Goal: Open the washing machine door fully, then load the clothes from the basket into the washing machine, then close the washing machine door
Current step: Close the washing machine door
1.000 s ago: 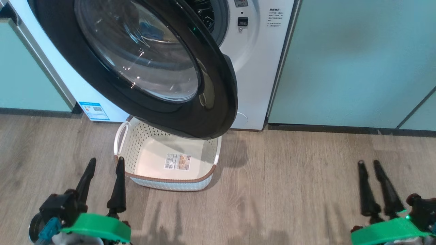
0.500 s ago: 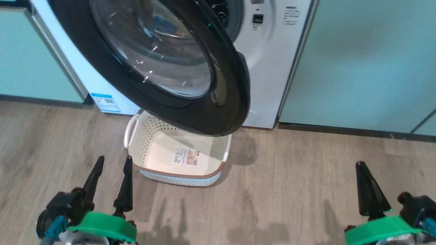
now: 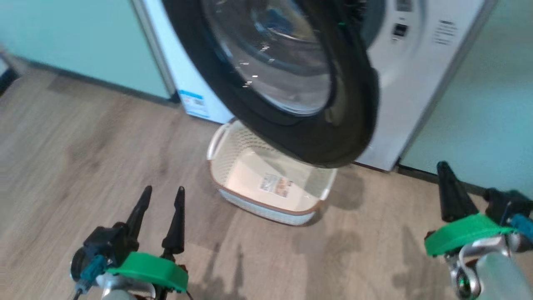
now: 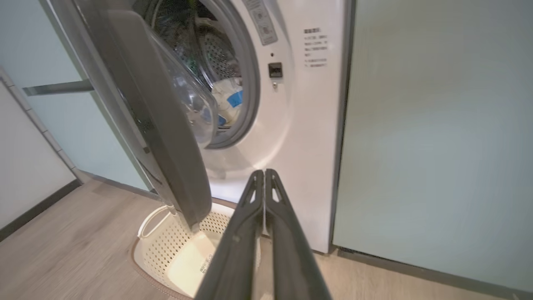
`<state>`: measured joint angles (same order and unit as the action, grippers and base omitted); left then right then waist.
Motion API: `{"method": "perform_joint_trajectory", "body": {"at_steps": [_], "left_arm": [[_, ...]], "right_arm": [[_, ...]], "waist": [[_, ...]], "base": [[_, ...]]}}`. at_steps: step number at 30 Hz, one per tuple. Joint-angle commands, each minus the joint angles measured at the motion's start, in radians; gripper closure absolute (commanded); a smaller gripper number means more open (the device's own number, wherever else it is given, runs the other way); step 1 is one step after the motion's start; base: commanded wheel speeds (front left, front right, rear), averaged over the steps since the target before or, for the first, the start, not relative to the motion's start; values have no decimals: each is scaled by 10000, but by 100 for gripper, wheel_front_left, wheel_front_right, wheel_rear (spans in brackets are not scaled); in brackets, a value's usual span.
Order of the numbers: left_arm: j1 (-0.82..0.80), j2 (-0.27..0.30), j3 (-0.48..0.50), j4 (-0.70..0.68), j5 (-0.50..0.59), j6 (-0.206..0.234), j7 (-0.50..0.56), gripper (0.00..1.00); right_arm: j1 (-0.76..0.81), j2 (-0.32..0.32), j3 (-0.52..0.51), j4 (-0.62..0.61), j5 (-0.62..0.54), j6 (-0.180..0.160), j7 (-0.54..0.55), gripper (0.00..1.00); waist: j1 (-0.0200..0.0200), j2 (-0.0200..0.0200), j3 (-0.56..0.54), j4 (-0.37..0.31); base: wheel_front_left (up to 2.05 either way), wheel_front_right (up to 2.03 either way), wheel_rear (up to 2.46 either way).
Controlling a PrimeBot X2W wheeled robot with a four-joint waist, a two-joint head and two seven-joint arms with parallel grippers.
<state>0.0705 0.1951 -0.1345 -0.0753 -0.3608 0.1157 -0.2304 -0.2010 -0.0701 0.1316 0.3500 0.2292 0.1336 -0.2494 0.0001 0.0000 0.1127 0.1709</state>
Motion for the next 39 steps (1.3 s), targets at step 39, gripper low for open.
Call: {"method": "perform_joint_trajectory", "body": {"at_steps": [39], "left_arm": [[-906,-98,-221,76,278,-177,-273,0]], "right_arm": [[-1682,70,3066,-1899,499,-29,651,100]], "waist": [[-1,0,0,1979]], "base": [[0,0,0]]}}
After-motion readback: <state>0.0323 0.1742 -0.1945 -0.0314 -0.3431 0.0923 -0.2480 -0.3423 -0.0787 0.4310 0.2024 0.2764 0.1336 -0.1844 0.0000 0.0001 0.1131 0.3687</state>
